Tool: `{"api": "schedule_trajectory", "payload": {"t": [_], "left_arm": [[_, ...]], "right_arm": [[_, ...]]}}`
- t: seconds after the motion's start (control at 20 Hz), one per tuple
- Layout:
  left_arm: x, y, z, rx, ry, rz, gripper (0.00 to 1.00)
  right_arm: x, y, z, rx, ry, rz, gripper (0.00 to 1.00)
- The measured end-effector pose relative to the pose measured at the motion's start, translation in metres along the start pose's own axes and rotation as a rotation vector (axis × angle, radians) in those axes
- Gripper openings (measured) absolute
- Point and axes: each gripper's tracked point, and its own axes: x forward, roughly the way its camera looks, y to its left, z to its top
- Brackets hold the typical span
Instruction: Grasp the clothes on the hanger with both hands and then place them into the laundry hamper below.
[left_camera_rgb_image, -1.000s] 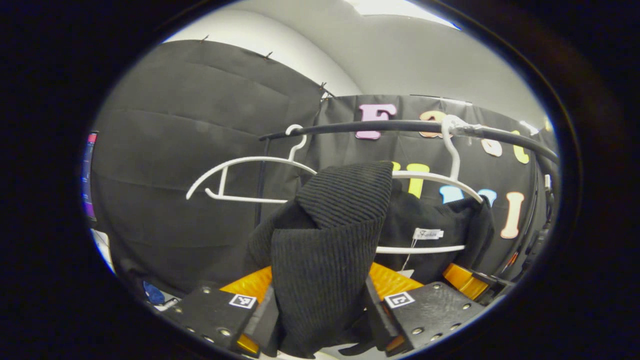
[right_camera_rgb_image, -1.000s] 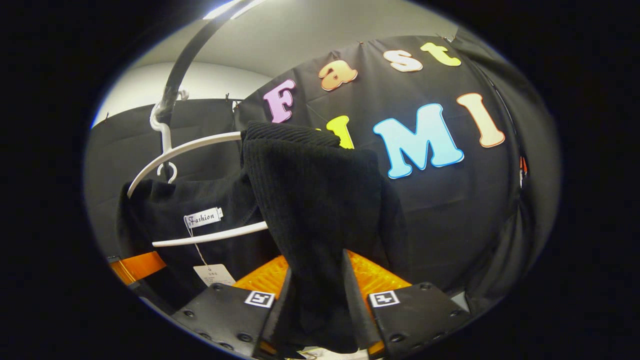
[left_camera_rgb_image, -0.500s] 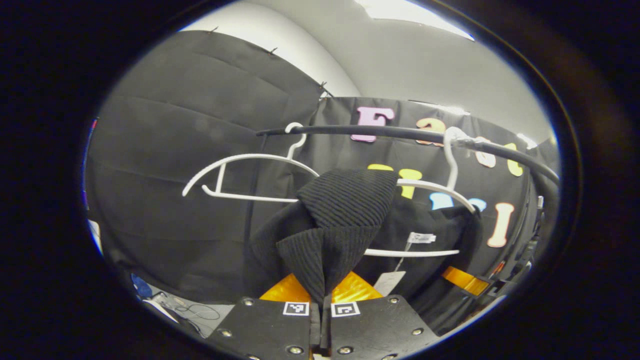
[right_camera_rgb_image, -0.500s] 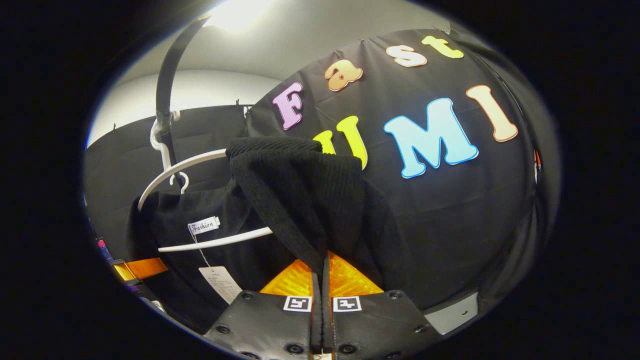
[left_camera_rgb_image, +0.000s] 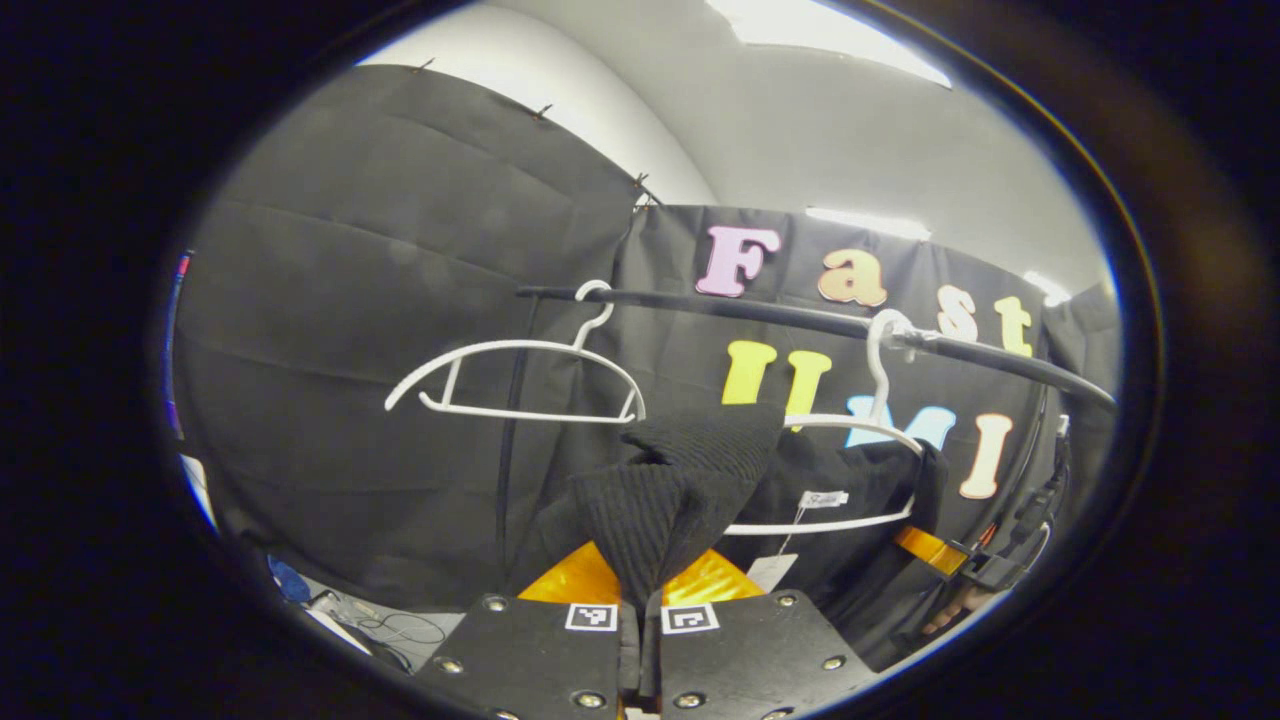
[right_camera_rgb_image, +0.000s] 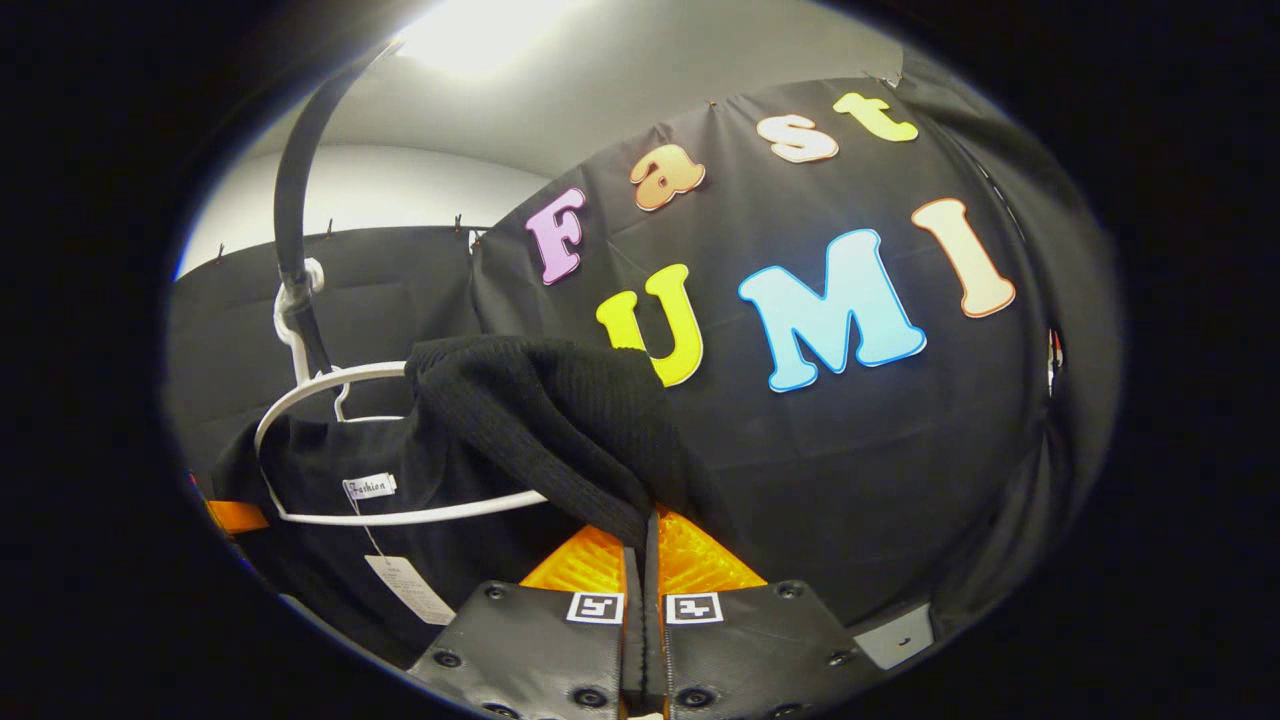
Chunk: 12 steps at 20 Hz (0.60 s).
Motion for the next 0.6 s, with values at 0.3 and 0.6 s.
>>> {"api": "schedule_trajectory", "payload": {"t": [0.3,0.6], "left_arm": [[0.000,0.018,0.019,0.047,-0.024,0.006,0.01],[0.006,0.039,0.027,0.050,-0.041,0.032,0.01]], "right_arm": [[0.005,-0.015,0.011,0.004,-0.010,-0.012,0.01],[0.004,-0.024,0.022,-0.023,-0.029,-0.017,0.01]]}}
